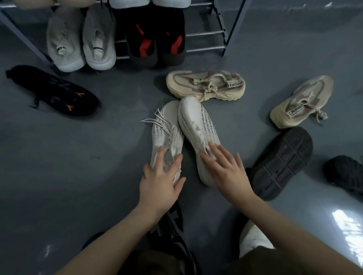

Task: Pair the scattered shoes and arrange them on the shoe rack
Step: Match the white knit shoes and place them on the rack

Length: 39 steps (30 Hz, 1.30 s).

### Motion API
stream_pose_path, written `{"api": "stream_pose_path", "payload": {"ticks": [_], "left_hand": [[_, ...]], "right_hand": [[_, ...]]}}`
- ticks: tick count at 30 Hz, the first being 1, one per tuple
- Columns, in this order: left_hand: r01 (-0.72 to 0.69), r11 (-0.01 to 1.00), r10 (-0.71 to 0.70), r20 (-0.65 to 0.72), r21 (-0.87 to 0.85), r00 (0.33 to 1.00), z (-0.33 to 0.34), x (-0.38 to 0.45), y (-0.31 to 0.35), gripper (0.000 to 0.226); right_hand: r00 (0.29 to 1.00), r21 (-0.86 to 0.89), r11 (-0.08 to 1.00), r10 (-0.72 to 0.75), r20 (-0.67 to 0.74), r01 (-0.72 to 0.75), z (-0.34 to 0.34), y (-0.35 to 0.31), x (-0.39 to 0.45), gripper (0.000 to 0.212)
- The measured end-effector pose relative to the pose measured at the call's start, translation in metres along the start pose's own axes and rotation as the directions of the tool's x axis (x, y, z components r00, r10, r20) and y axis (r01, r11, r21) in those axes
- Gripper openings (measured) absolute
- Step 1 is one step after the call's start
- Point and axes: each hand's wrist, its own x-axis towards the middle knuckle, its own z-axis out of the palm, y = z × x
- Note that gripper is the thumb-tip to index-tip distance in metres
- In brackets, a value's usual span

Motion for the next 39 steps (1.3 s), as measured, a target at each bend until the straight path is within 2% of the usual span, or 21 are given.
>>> {"api": "stream_pose_path", "payload": {"ticks": [2,8,10,16,19,27,32,39], "left_hand": [[0.0,0.999,0.0,0.02,-0.034,1.0,0.0,0.0,0.0,0.06],[0.002,0.994,0.0,0.019,-0.111,1.0,0.003,0.003,-0.005,0.06],[0.006,0.988,-0.001,0.029,-0.153,1.0,0.005,0.005,-0.007,0.062],[0.005,0.957,-0.041,-0.118,-0.29,0.992,-0.009,0.006,-0.005,0.05],[0.014,0.94,-0.086,-0.197,-0.342,0.977,-0.028,0.005,0.009,0.042],[-0.118,0.914,-0.047,-0.39,-0.388,0.92,-0.093,0.013,0.048,0.042],[-0.193,0.889,-0.037,-0.486,-0.415,0.873,-0.137,0.021,0.072,0.039],[-0.288,0.869,-0.014,-0.601,-0.402,0.799,-0.206,0.058,0.09,0.04]], "right_hand": [[0.999,0.015,0.999,0.034,0.039,-0.034,0.001,-0.003,-0.004,0.047],[0.967,0.107,0.966,0.224,0.119,-0.237,0.006,-0.007,-0.011,0.084],[0.965,0.172,0.952,0.235,0.115,-0.253,0.012,-0.011,-0.01,0.088],[0.975,0.368,0.908,0.223,-0.021,-0.2,0.003,-0.015,-0.004,0.074],[0.965,0.34,0.926,0.223,-0.136,-0.166,-0.022,-0.02,-0.001,0.064],[0.88,0.355,0.93,0.246,-0.407,-0.096,-0.1,-0.028,0.009,0.052],[0.831,0.36,0.933,0.216,-0.512,-0.021,-0.15,-0.036,0.019,0.051],[0.791,0.344,0.938,0.172,-0.587,0.052,-0.224,-0.041,0.057,0.051]]}}
